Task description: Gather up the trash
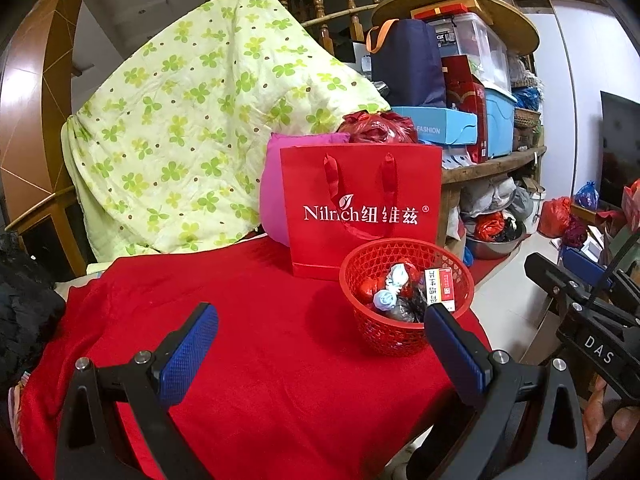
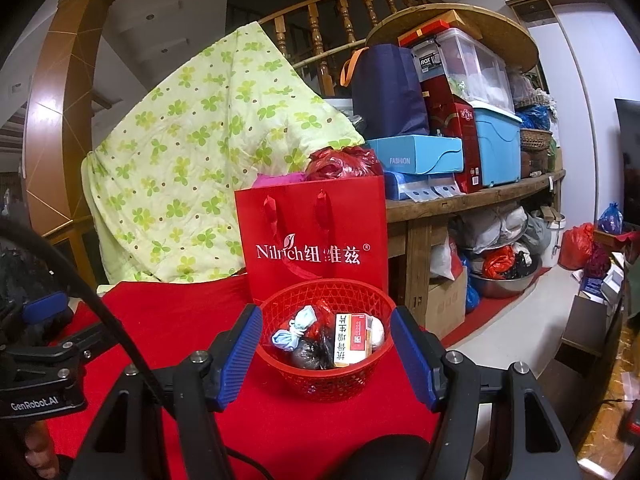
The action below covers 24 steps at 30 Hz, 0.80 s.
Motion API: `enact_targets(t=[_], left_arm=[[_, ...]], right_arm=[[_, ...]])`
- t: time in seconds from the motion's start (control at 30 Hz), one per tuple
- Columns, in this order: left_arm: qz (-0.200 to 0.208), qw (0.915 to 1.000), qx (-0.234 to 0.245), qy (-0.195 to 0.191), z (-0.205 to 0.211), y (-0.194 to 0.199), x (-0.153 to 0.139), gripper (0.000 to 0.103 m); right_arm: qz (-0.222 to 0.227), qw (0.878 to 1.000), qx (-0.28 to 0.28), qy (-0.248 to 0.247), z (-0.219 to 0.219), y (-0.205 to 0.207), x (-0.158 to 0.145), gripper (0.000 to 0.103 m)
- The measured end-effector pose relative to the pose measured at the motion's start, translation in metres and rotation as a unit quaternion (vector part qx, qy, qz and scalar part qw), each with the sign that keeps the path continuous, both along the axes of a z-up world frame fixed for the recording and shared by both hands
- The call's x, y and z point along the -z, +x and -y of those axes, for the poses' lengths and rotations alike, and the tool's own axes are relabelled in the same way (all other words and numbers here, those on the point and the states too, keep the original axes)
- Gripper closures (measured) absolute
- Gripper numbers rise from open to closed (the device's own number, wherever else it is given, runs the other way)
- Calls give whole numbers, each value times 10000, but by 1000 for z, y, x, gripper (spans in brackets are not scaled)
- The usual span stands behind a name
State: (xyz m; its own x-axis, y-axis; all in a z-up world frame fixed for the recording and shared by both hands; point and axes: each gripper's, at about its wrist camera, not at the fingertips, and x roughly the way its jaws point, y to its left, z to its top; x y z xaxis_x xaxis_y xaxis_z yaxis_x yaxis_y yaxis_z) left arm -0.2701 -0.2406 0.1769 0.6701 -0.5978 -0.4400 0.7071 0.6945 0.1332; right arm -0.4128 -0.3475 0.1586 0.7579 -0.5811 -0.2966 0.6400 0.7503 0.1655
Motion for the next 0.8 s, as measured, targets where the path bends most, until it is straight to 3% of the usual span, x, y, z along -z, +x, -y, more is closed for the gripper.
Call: enact_targets(t=[0.57,0.8], left_arm=[[-54,9998,189,3,11,7,1,1],[-81,9996,179,-179,7,20,4,1]], right_arm=[[-30,9999,104,21,16,12,4,33],[-51,9998,196,30,25,22,4,33]])
